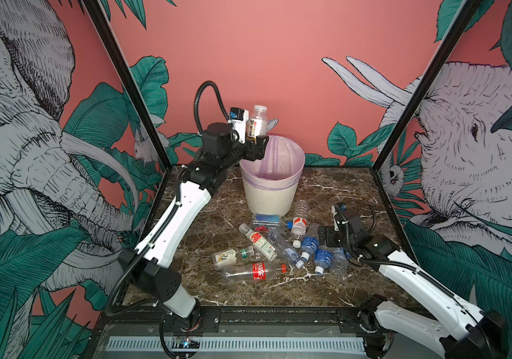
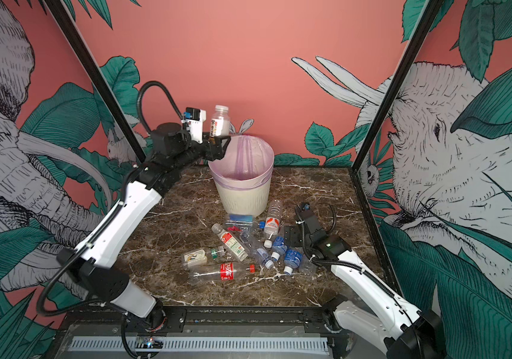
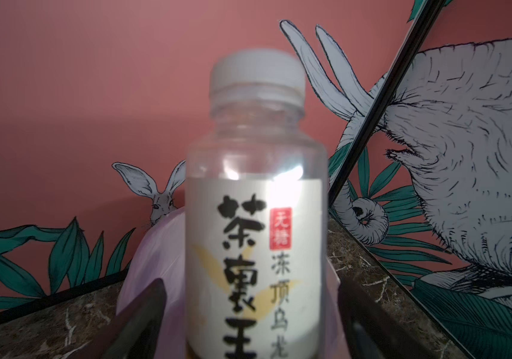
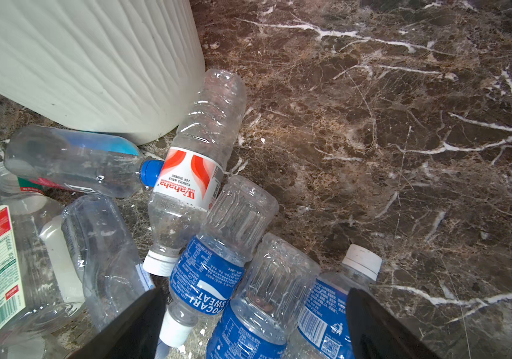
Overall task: Throw the plastic bottles in the bin
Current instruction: 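Carry the tea bottle over the bin and open the left gripper, then draw left gripper back while right gripper reaches the clear bottle by the bin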
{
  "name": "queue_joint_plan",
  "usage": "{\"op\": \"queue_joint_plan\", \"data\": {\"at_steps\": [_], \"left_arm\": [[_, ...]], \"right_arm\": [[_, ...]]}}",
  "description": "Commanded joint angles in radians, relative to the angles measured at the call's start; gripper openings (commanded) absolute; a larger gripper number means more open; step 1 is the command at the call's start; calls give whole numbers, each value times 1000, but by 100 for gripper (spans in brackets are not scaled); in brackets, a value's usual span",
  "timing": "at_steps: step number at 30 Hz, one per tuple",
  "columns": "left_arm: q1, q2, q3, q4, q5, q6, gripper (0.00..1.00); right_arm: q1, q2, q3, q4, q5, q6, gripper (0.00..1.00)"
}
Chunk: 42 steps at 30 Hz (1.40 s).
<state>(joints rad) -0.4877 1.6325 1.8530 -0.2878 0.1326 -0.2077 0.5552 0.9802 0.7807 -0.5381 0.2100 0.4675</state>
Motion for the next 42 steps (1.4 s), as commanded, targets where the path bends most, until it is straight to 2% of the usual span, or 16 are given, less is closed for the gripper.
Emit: {"op": "queue_joint_plan", "data": {"at_steps": [1,7,21,42], "left_arm": [[-4,-8,45,-67,-23,16,100],[-4,-111,-81,-7,-24,16,100],[-7,-386,-387,-39,-63,75,96],[-8,-697,-826,-107,-39,66,91]], "right_arm": [[6,-41,25,-58,48,20,94],[6,-71,25,-101,79,23,95],[5,-2,11,-119,106,83,93],[6,121,44,-10,-9,81,89]]}}
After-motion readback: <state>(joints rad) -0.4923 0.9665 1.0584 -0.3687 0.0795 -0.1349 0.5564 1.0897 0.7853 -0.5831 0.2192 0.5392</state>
